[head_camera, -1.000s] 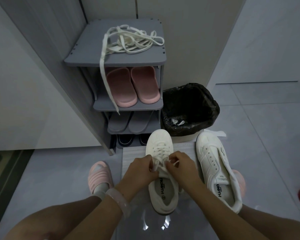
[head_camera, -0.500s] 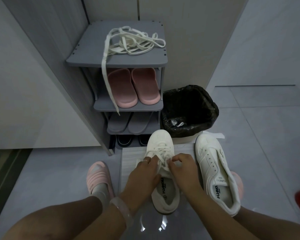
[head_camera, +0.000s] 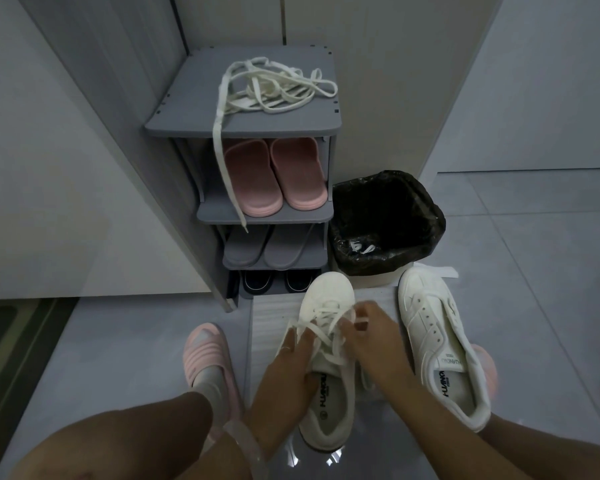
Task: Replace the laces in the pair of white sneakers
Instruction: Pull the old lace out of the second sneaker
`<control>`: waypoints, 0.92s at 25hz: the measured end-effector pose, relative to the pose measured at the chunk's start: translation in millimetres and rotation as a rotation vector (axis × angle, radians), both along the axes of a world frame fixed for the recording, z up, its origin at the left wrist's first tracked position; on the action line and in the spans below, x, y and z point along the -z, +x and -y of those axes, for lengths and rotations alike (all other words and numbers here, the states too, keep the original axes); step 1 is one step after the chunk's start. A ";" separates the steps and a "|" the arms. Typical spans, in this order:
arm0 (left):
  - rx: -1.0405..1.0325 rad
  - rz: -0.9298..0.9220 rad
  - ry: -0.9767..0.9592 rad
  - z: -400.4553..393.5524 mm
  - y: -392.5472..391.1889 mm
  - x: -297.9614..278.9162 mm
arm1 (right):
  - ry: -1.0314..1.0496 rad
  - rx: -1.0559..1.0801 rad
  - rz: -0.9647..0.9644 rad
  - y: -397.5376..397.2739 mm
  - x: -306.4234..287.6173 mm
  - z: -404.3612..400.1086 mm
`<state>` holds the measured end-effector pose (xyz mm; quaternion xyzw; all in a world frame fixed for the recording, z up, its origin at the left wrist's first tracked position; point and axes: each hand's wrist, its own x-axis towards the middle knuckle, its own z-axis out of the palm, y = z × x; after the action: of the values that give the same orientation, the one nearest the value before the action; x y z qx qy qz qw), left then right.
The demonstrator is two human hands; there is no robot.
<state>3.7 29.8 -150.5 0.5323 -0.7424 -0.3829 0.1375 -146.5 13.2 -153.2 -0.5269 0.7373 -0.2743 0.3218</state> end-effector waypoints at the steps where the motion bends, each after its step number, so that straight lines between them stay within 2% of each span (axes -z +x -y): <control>1: -0.009 -0.009 -0.003 0.2 -1.1 -0.5 | 0.041 0.009 0.023 4.9 3.8 -5.6; 9: -0.036 -0.025 -0.052 9.8 -5.1 14.0 | -0.114 -0.146 -0.087 10.9 17.1 -10.5; 12: 0.007 0.000 -0.068 11.3 -6.1 9.4 | -0.130 -0.257 -0.271 7.7 5.4 -8.3; 14: 0.049 0.051 -0.034 11.9 -5.2 6.4 | -0.188 -0.169 -0.304 -4.2 -9.4 4.6; 16: 0.051 0.114 0.020 15.5 -3.6 9.4 | -0.262 0.092 -0.121 -21.7 -19.4 20.6; 18: 0.015 0.102 0.061 19.7 -2.3 14.3 | -0.078 0.189 0.134 -23.3 -17.0 20.2; 19: 0.001 0.077 0.073 21.1 -2.8 15.1 | 0.058 0.143 0.190 -17.2 -9.6 13.8; 21: -0.002 0.034 0.073 22.7 -4.6 12.7 | 0.137 0.065 0.192 -3.8 6.0 0.1; 23: -0.004 0.007 0.053 26.1 -5.7 10.1 | 0.045 0.085 0.161 1.3 15.6 -3.9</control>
<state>-2.0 3.7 -160.5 0.5384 -0.7314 -0.4005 0.1214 -145.2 17.1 -168.8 -0.4640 0.7366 -0.3126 0.3800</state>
